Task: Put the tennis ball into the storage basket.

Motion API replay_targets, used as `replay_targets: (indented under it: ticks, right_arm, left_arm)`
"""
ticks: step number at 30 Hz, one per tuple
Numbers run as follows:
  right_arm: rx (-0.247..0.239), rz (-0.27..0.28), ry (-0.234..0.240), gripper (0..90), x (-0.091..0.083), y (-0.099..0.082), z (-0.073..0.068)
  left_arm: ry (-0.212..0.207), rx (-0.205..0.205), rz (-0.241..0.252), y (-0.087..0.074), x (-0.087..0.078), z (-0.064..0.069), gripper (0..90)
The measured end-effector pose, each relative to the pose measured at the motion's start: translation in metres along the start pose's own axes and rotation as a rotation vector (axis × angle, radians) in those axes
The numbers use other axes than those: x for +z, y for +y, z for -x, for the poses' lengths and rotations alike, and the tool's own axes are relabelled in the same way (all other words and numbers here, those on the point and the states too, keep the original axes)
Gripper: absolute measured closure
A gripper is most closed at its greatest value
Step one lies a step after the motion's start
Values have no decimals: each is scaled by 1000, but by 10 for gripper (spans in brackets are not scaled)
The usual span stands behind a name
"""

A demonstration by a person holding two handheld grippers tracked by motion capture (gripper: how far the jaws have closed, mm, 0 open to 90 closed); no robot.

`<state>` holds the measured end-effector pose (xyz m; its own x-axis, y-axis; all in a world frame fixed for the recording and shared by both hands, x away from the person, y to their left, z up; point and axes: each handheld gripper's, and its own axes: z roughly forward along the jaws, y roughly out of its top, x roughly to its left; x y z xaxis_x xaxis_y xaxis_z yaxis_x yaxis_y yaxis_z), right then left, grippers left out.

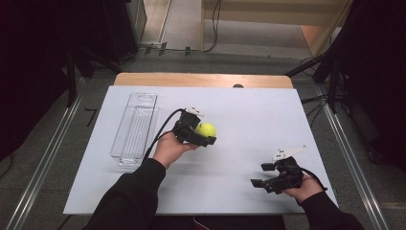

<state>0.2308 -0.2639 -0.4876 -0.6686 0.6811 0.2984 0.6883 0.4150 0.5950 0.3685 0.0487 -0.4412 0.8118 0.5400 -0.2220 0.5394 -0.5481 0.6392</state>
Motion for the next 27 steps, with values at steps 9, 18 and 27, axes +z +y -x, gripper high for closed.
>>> replay_targets:
  ticks: [9,18,27]
  right_arm:
    - [1,2,-2,174,0,0,0]
    - [2,2,-3,174,-1,0,0]
    - [2,4,-4,174,-1,0,0]
  left_arm:
    - [-15,1,-3,5,-10,5,258]
    - [-11,4,-3,11,-22,6,258]
    - [-2,12,18,18,-37,7,258]
